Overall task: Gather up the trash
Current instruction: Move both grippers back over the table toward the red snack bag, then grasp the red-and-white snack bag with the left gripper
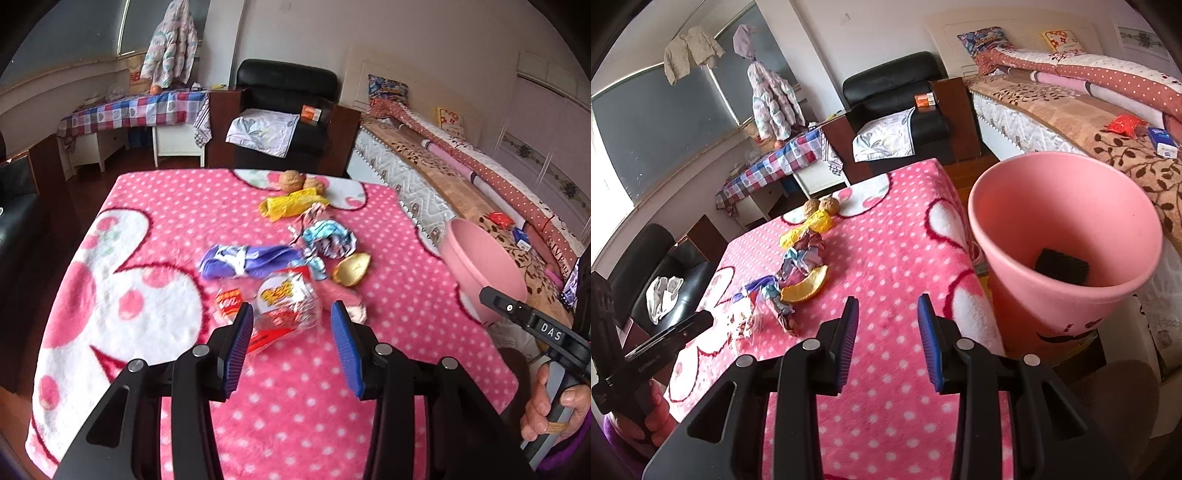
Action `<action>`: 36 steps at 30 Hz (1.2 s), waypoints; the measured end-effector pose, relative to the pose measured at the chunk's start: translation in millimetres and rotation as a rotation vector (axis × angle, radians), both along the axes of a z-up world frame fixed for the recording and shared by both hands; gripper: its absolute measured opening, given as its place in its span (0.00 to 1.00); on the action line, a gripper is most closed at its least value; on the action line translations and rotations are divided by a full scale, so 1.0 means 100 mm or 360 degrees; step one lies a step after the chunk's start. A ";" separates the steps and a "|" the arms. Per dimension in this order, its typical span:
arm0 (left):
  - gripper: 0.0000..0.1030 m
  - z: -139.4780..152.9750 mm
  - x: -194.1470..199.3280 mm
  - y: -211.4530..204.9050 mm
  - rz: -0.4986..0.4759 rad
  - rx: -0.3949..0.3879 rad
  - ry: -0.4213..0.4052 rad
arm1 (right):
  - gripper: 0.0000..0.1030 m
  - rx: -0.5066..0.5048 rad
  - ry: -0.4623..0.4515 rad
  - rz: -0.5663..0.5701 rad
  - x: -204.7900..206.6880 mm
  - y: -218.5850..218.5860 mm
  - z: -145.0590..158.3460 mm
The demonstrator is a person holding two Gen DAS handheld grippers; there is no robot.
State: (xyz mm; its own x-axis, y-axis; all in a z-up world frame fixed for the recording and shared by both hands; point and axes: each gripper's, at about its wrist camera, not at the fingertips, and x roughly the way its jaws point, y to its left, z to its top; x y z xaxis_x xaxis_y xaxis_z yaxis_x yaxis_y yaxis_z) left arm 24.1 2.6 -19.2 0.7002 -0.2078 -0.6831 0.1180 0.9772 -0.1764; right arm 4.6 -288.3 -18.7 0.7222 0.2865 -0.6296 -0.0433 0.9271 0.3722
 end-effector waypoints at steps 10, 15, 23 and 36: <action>0.42 -0.10 -0.03 0.12 0.0024 -0.0001 0.0048 | 0.33 -0.0014 0.0036 0.0039 0.02 0.09 -0.06; 0.42 -0.14 -0.03 0.29 0.0096 -0.0016 0.0082 | 0.33 -0.0012 0.0046 0.0054 0.04 0.11 -0.09; 0.42 -0.29 0.04 0.27 0.0086 -0.0098 0.0177 | 0.33 -0.0023 0.0062 0.0094 0.04 0.17 -0.13; 0.47 -0.23 0.05 0.27 0.0063 -0.0166 0.0163 | 0.33 -0.0037 0.0075 0.0107 0.06 0.19 -0.15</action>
State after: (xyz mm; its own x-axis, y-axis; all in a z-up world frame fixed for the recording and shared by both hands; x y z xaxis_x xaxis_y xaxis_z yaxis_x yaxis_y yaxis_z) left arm 29.5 30.0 -42.2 0.6370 -0.2550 -0.7275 0.0560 0.9565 -0.2863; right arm 10.7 -268.8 -33.4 0.6713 0.3185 -0.6692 -0.0889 0.9310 0.3539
